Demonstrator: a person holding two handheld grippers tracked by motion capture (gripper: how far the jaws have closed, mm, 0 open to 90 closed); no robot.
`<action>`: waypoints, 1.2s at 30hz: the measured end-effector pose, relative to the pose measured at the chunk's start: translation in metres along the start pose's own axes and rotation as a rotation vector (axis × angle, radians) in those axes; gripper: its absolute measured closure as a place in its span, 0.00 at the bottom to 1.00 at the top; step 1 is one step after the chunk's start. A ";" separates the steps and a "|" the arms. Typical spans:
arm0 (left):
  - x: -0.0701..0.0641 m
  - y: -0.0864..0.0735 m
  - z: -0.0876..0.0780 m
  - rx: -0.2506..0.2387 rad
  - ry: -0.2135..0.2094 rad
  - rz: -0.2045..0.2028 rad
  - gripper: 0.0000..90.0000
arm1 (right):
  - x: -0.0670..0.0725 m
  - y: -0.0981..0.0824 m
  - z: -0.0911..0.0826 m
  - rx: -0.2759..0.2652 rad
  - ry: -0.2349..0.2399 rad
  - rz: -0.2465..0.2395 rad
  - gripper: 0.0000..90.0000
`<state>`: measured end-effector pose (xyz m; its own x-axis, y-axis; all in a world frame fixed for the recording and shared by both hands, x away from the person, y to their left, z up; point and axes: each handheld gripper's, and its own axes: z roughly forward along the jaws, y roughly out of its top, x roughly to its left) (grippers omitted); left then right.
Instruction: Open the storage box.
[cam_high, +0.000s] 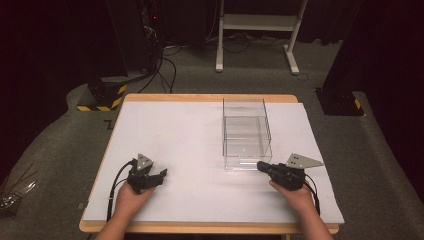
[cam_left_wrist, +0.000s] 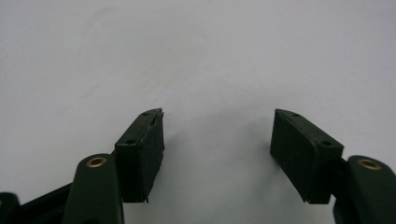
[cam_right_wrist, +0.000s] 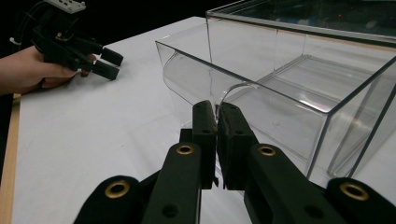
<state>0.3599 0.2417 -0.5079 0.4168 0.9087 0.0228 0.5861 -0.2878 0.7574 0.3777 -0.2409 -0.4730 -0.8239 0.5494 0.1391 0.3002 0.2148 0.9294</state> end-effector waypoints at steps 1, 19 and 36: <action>0.000 0.000 0.000 0.000 0.001 0.001 0.39 | 0.001 0.000 -0.001 0.001 0.001 -0.002 0.96; 0.000 0.000 0.000 -0.001 0.003 0.002 0.39 | 0.016 -0.008 -0.016 0.011 0.027 -0.006 0.96; 0.000 0.000 0.000 -0.001 0.002 0.002 0.39 | 0.028 -0.020 -0.027 0.007 0.047 -0.005 0.96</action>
<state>0.3597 0.2415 -0.5078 0.4165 0.9088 0.0259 0.5849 -0.2896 0.7577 0.3354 -0.2515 -0.4785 -0.8470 0.5097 0.1508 0.2992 0.2228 0.9278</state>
